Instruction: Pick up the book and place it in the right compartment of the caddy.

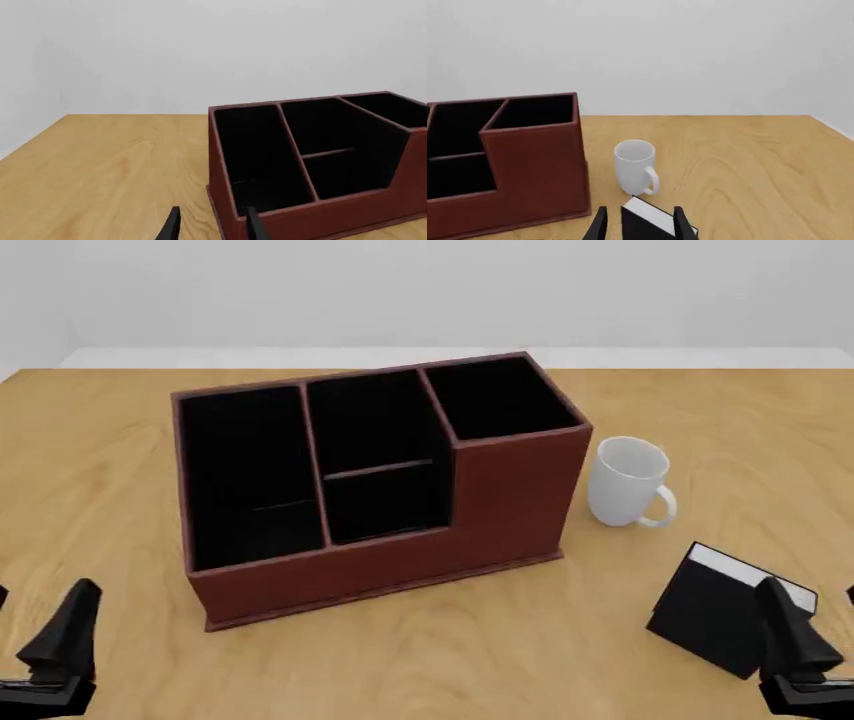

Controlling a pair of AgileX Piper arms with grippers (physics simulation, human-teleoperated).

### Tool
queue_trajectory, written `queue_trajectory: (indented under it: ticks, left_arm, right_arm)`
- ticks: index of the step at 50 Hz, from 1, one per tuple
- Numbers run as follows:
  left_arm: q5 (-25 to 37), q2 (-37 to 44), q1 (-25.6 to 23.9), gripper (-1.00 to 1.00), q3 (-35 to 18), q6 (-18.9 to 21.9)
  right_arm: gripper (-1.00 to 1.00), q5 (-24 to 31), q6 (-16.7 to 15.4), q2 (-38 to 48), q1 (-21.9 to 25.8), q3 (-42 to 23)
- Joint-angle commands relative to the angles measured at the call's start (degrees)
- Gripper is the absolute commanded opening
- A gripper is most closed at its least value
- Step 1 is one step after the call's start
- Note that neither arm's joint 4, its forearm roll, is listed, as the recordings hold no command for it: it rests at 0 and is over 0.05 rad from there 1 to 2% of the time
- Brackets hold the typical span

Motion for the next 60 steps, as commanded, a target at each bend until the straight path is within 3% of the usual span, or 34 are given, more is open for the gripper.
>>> queue_trajectory:
  ticks: [1,5,9,11,12,14,16,17,20,25,27,28,40,48,49,53,60]
  left_arm:
    - [0.0,0.0,0.0,1.00,0.0,0.0]
    - [0.0,0.0,0.0,1.00,0.0,0.0]
    - [0.0,0.0,0.0,1.00,0.0,0.0]
    - [0.0,0.0,0.0,1.00,0.0,0.0]
    - [0.0,0.0,0.0,1.00,0.0,0.0]
    - [0.0,0.0,0.0,1.00,0.0,0.0]
    - [0.0,0.0,0.0,1.00,0.0,0.0]
    - [0.0,0.0,0.0,1.00,0.0,0.0]
    - [0.0,0.0,0.0,1.00,0.0,0.0]
    - [0.0,0.0,0.0,1.00,0.0,0.0]
    - [0.0,0.0,0.0,1.00,0.0,0.0]
    - [0.0,0.0,0.0,1.00,0.0,0.0]
    - [0.0,0.0,0.0,1.00,0.0,0.0]
    - [0.0,0.0,0.0,1.00,0.0,0.0]
    - [0.0,0.0,0.0,1.00,0.0,0.0]
    - [0.0,0.0,0.0,1.00,0.0,0.0]
    - [0.0,0.0,0.0,1.00,0.0,0.0]
  right_arm:
    - [1.00,1.0,-1.3,0.1,-0.6,-0.5]
    - [1.00,2.9,-1.9,0.8,-1.3,-2.6]
    - [1.00,4.7,-5.4,6.7,-0.1,-7.3]
    - [1.00,7.5,-5.2,6.7,2.2,-10.1]
    - [1.00,8.0,-7.4,7.9,1.8,-10.9]
    - [1.00,9.5,-7.7,9.4,2.5,-12.8]
    - [1.00,11.7,-11.0,8.6,1.5,-14.1]
    - [1.00,12.4,-10.4,9.3,1.8,-14.5]
    - [1.00,14.7,-13.6,9.9,1.5,-15.2]
    - [1.00,19.3,-15.9,11.1,1.5,-18.3]
    - [1.00,21.8,-18.9,12.0,1.4,-20.7]
    - [1.00,22.7,-18.5,13.4,1.8,-21.6]
    - [1.00,26.3,-28.2,21.6,-0.7,-27.8]
    - [1.00,33.1,-29.9,28.8,0.9,-37.7]
    - [1.00,32.8,-32.6,29.0,-0.8,-38.3]
    - [1.00,36.5,-34.3,31.7,-0.6,-42.6]
    - [1.00,40.0,-40.4,36.0,-1.0,-47.5]
